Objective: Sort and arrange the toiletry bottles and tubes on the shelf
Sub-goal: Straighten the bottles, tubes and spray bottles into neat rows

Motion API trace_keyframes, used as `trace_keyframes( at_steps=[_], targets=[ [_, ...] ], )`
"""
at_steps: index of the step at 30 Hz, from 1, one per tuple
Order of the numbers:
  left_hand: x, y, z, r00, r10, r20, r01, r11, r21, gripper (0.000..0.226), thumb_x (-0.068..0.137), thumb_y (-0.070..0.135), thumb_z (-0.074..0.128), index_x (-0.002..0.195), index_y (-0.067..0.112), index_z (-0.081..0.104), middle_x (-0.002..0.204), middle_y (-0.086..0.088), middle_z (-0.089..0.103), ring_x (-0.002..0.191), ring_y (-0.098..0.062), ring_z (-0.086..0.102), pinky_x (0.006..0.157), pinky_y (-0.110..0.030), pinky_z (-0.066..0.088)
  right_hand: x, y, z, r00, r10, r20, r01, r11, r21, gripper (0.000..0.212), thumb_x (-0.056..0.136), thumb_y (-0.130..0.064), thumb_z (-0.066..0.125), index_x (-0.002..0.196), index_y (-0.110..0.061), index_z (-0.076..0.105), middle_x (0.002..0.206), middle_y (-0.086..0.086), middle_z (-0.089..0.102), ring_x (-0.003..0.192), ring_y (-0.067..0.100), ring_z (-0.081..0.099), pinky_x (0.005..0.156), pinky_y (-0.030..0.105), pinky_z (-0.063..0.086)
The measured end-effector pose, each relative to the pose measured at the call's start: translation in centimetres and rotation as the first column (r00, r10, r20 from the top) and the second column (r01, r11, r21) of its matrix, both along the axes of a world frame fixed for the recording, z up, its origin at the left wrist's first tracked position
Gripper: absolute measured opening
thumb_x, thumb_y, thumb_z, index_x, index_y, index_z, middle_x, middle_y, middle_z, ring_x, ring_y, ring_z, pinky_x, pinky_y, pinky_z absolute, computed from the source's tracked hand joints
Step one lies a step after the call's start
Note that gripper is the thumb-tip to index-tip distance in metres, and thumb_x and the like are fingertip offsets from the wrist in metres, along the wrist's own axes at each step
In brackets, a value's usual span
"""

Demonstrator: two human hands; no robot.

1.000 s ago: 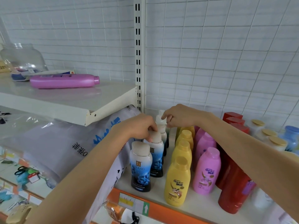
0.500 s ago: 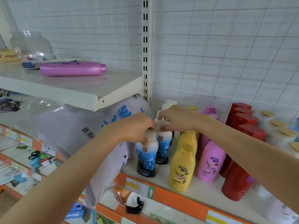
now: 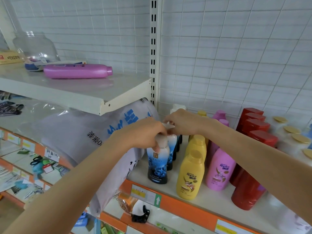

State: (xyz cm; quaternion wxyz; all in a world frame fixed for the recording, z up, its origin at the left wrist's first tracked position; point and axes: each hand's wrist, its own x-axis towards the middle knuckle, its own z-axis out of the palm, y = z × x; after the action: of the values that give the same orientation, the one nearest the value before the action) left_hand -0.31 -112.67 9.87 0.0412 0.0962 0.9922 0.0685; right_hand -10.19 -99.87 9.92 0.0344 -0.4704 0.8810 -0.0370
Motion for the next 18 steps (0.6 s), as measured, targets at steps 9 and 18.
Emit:
trace_keyframes(
  at_steps=[9, 18],
  targets=[
    [-0.4, 0.5, 0.6, 0.999, 0.023, 0.048, -0.02, 0.999, -0.051, 0.047, 0.077, 0.024, 0.073, 0.119, 0.014, 0.055, 0.098, -0.003, 0.054, 0.087, -0.016, 0.05, 0.06, -0.02, 0.035, -0.5, 0.9, 0.1, 0.999, -0.01, 0.047, 0.012, 0.999, -0.033, 0.043, 0.086, -0.031, 0.062, 0.124, -0.015, 0.054, 0.109, 0.002, 0.062, 0.087, 0.011, 0.052, 0.064, 0.019, 0.038],
    [-2.0, 0.9, 4.7, 0.997, 0.016, -0.07, -0.014, 1.0, 0.024, 0.027, 0.084, 0.02, 0.067, 0.11, 0.016, 0.063, 0.102, 0.001, 0.066, 0.089, -0.012, 0.059, 0.083, -0.028, 0.05, -4.0, 6.0, 5.6, 0.984, -0.172, -0.044, 0.167, 0.98, -0.112, 0.02, 0.09, -0.02, 0.055, 0.107, -0.014, 0.064, 0.082, -0.009, 0.06, 0.063, 0.0, 0.058, 0.073, 0.019, 0.039]
  ],
)
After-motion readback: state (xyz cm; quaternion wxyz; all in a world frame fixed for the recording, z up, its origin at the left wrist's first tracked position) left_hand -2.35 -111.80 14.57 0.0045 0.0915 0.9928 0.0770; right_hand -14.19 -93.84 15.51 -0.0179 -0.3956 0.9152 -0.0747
